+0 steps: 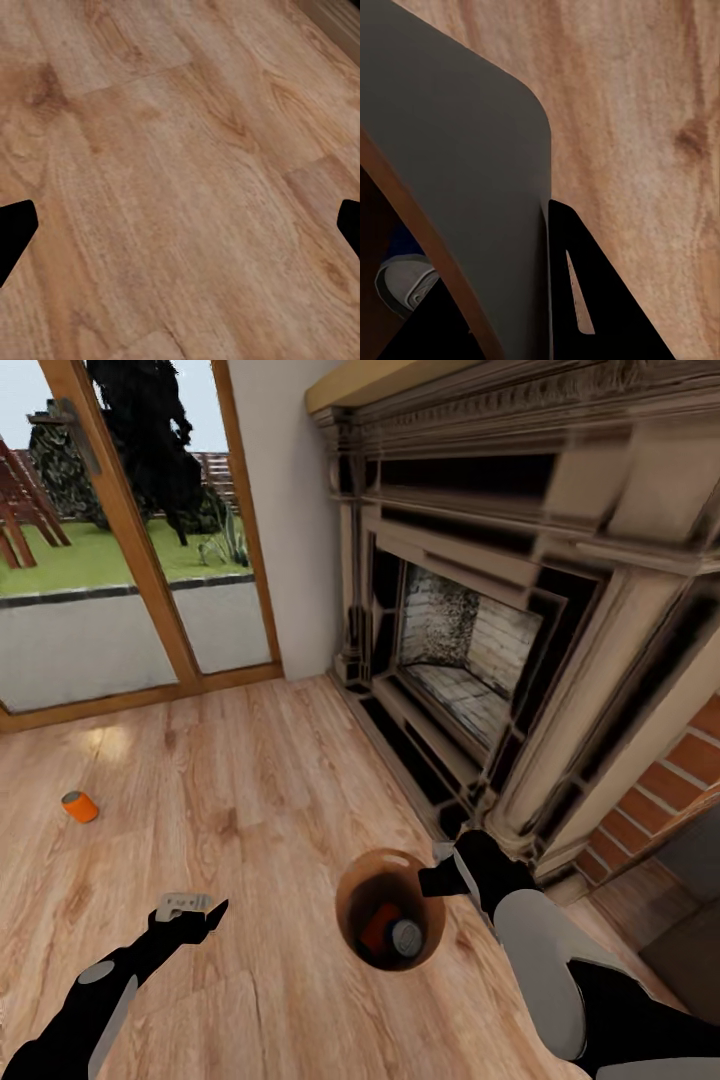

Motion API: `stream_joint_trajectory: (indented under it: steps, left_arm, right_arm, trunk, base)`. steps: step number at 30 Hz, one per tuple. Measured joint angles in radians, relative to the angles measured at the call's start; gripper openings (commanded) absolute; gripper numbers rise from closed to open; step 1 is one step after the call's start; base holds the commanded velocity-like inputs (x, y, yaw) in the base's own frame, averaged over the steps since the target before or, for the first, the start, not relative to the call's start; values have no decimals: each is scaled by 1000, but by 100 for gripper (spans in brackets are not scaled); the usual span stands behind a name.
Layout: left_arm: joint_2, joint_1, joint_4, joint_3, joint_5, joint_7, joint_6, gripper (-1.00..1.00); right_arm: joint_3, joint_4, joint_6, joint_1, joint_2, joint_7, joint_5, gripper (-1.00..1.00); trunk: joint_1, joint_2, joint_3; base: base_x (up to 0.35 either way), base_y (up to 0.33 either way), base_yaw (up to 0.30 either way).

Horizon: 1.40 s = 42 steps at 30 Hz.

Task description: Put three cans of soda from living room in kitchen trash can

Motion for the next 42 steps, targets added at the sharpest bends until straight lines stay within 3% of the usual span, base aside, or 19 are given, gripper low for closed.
stream_joint_trajectory:
  steps: [42]
  left_arm:
    - [0,0,10,0,0,0,3,100]
  right_arm:
    - [-1,-1,1,0,-1,-6,-4,-100]
  trunk:
    - [0,0,0]
  base:
    - [296,152,250]
